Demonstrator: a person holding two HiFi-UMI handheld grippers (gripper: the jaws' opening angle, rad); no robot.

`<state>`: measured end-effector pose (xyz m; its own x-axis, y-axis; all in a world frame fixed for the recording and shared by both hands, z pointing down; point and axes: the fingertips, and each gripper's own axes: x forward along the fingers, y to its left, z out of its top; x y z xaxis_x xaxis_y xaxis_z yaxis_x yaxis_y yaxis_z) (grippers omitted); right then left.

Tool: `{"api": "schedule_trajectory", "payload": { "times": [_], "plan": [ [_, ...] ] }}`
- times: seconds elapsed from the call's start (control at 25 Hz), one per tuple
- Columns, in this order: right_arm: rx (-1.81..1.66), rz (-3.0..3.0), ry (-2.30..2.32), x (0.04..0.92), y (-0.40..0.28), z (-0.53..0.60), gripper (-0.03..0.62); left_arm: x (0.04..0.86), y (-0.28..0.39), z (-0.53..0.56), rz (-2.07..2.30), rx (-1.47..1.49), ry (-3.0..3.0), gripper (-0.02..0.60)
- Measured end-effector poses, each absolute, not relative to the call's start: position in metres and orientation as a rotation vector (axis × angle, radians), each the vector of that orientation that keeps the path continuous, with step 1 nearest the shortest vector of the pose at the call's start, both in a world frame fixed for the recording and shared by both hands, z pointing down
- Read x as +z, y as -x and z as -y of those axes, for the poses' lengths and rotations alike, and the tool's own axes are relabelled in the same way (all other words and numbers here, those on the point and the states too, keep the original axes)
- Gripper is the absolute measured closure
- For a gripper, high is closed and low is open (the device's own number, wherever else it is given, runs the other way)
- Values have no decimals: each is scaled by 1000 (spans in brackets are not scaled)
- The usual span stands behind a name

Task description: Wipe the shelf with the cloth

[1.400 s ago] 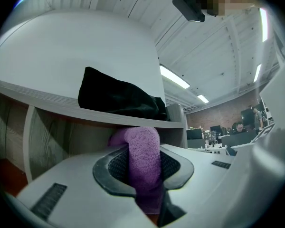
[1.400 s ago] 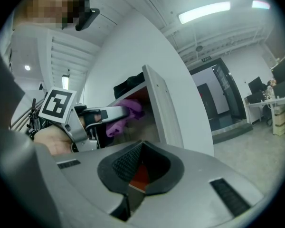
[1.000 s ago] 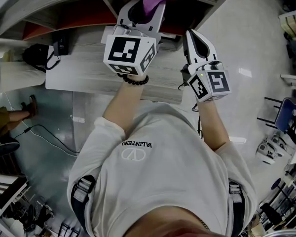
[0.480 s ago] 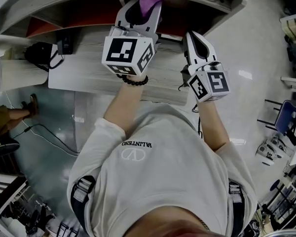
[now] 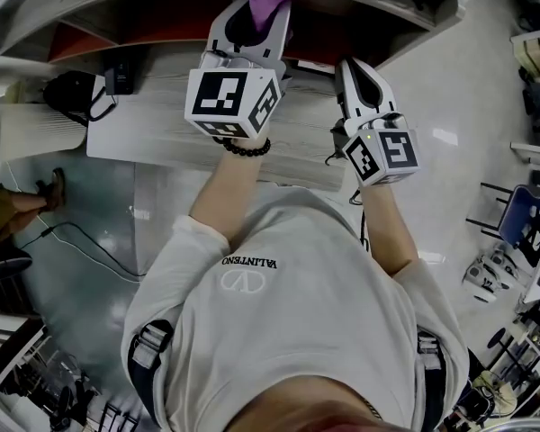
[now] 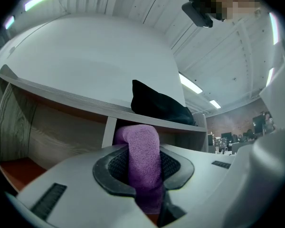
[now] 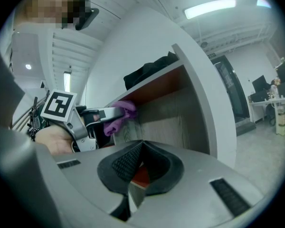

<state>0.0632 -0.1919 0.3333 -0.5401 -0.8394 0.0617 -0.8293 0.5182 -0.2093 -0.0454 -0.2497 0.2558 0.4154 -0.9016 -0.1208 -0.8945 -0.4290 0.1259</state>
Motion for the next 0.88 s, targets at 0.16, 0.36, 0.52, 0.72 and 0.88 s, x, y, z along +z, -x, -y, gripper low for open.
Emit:
{"api": "schedule_trajectory", "payload": {
  "times": [0.16,0.36,0.52,0.72,0.88],
  "plan": [
    [-341,-2698,1482,335,-64,192,595,261,46,249,1664,-260,-2591,485],
    [-346,-2701,1484,339,-61,192,595,273,52,249,1664,-249,-2565,485],
    [-360,-2697,1498,344,-64,191,595,283,52,249,1662,-231,-2546,485],
    [-349,-2700,1495,341,-68,189,595,296,46,247,1665,-190,-2529,485],
    [-350,-2696,1504,344,-68,189,595,306,49,247,1674,-155,-2527,485]
  ]
}}
